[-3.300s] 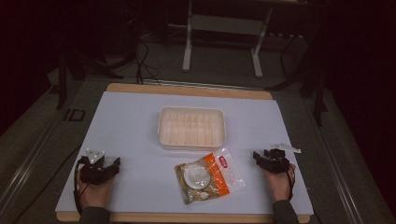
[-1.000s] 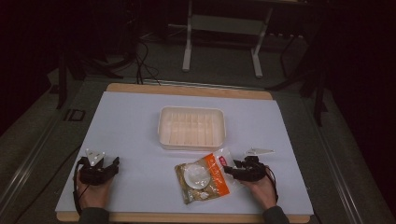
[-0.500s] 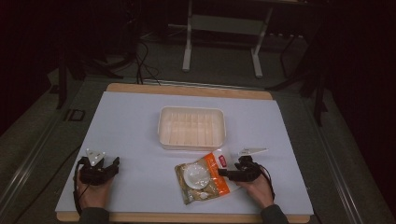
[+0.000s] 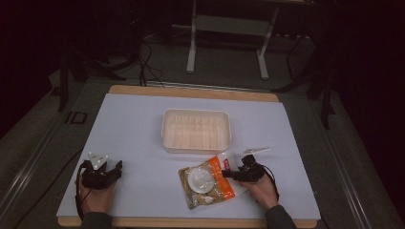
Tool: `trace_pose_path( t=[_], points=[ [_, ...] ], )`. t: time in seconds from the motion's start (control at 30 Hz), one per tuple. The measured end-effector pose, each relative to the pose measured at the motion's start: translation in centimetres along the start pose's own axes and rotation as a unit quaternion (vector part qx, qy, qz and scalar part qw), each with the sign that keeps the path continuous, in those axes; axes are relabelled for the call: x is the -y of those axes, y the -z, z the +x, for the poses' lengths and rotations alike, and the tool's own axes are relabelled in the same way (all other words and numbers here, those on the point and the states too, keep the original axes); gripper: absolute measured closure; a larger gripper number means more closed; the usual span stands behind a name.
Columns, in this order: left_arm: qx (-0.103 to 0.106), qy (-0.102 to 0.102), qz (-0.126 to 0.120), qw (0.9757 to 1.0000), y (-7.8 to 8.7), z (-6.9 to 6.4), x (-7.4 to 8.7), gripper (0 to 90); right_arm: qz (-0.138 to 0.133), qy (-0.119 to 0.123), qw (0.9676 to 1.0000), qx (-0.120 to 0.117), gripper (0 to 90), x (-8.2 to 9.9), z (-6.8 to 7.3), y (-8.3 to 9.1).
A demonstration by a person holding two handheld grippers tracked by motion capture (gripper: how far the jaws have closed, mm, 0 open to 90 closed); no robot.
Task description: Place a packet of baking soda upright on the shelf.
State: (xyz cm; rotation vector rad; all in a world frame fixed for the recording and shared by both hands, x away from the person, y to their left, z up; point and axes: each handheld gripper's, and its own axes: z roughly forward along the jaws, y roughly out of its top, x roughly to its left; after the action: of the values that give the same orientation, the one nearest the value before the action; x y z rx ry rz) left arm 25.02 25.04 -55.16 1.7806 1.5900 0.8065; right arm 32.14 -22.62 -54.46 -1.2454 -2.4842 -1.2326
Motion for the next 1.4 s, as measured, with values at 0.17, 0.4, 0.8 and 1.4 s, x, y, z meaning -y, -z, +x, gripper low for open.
trace_pose_path(
  t=[0.17,0.4,0.8,1.4],
  points=[
    [0.001,0.001,-0.001,1.0000,0.0,0.0,0.0,41.7,0.003,-0.004,1.0000,-0.008,87.5,-0.1,-0.1,0.2],
    [0.002,0.001,-0.004,1.0000,0.0,0.0,0.0,42.3,-0.004,0.001,0.9998,-0.019,89.4,-0.2,0.2,0.8],
    [0.003,-0.004,-0.008,1.0000,0.1,-0.1,0.1,44.9,-0.012,-0.012,0.9993,-0.033,89.6,-0.8,1.4,2.4],
    [-0.002,-0.009,-0.005,0.9999,0.0,-0.2,0.1,44.4,-0.058,-0.003,0.9971,-0.050,89.9,-2.0,4.2,3.4]
  ],
)
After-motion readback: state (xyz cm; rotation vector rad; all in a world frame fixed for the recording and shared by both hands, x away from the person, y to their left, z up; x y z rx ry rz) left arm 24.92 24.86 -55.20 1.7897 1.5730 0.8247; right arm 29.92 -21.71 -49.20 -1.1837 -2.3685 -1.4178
